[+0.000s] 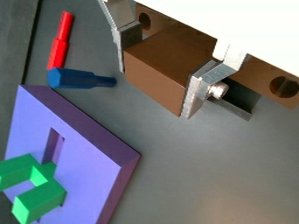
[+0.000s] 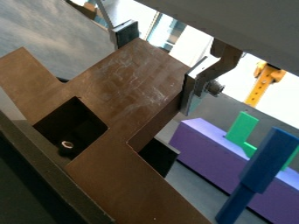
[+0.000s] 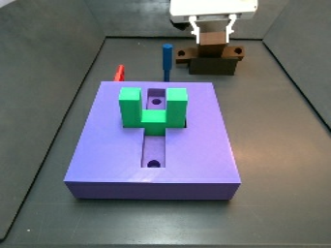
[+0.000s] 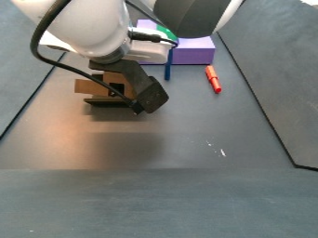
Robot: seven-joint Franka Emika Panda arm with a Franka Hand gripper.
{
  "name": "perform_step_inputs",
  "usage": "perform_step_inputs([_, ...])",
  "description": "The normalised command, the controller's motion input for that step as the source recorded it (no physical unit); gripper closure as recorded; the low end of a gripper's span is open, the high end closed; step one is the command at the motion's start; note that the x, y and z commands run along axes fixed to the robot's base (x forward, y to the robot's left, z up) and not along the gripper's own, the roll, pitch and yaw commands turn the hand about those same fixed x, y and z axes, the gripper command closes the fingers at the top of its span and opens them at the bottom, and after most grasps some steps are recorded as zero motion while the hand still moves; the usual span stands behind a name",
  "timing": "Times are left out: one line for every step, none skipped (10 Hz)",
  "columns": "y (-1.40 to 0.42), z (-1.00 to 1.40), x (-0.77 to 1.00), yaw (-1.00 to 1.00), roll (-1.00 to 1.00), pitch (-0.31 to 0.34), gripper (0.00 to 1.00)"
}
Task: Pick up the brown object. Move up. Place the brown object on the fixture. Regrasp the brown object. Move to above the board. Insert the brown object.
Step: Place the brown object on the fixture, then regrasp the brown object.
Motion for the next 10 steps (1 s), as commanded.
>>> perform_step_inputs([0.00, -0.23, 0.01, 0.09, 0.52, -0.049, 1.00])
perform_step_inputs([-0.03, -0.23, 0.01, 0.00, 0.61, 0.000, 1.00])
perform_step_inputs([-0.05, -0.19, 0.00, -0.02, 0.50, 0.049, 1.00])
perform_step_inputs([-0.05, -0.10, 0.00, -0.04, 0.47, 0.083, 1.00])
perform_step_inputs([0.00, 0.00, 0.00, 0.00, 0.00, 0.000, 1.00])
perform_step_inputs([0.00, 0.00, 0.00, 0.00, 0.00, 0.000, 0.00])
perform_step_inputs([0.00, -0.01, 0.00, -0.02, 0.00, 0.000, 0.00])
perform_step_inputs([0.14, 0.10, -0.19, -0.07, -0.40, 0.000, 0.00])
perform_step_inputs([0.07, 0.72, 0.00, -0.07, -0.59, 0.043, 0.00])
perform_step_inputs([0.04, 1.00, 0.00, 0.00, 0.00, 0.120, 0.00])
